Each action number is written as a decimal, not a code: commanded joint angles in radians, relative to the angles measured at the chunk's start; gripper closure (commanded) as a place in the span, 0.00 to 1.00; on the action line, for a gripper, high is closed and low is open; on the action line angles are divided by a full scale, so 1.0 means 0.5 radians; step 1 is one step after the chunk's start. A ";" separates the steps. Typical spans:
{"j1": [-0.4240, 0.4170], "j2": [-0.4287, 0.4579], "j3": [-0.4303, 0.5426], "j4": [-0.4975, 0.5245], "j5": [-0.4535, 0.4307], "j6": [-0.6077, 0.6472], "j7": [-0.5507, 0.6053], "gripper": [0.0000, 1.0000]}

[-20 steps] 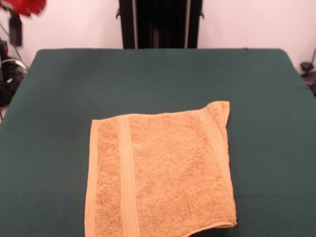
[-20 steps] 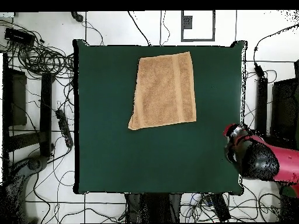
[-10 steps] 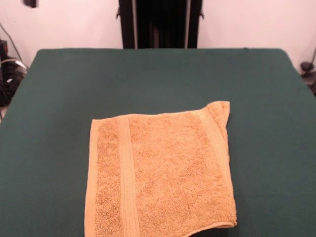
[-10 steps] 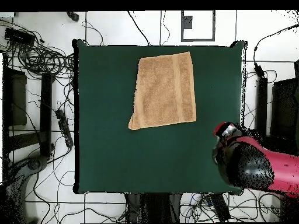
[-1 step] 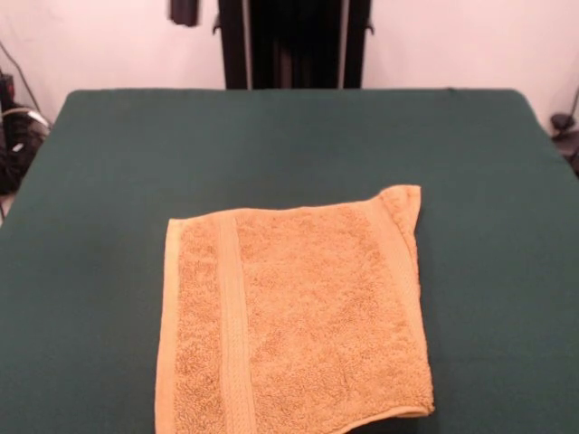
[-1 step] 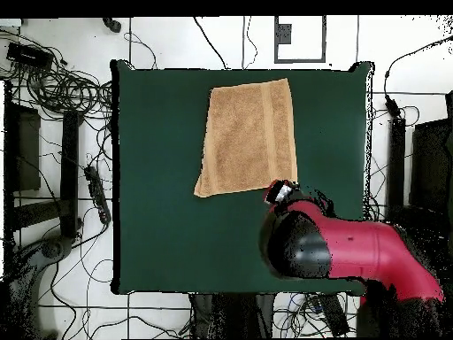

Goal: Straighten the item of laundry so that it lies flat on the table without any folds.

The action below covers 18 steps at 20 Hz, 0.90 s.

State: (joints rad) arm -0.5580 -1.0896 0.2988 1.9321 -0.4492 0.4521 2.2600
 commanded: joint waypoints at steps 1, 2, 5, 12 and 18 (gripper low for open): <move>0.156 0.149 -0.188 0.310 0.110 -0.171 0.496 1.00; 0.167 0.162 -0.203 0.315 0.121 -0.197 0.487 1.00; 0.174 0.204 -0.225 0.319 0.155 -0.267 0.440 1.00; 0.166 0.295 -0.236 0.334 0.224 -0.421 0.366 1.00; 0.275 0.334 -0.353 0.326 0.256 -0.517 0.406 1.00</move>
State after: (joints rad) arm -0.4957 -1.0057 0.1514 1.9966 -0.3723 0.2517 2.2600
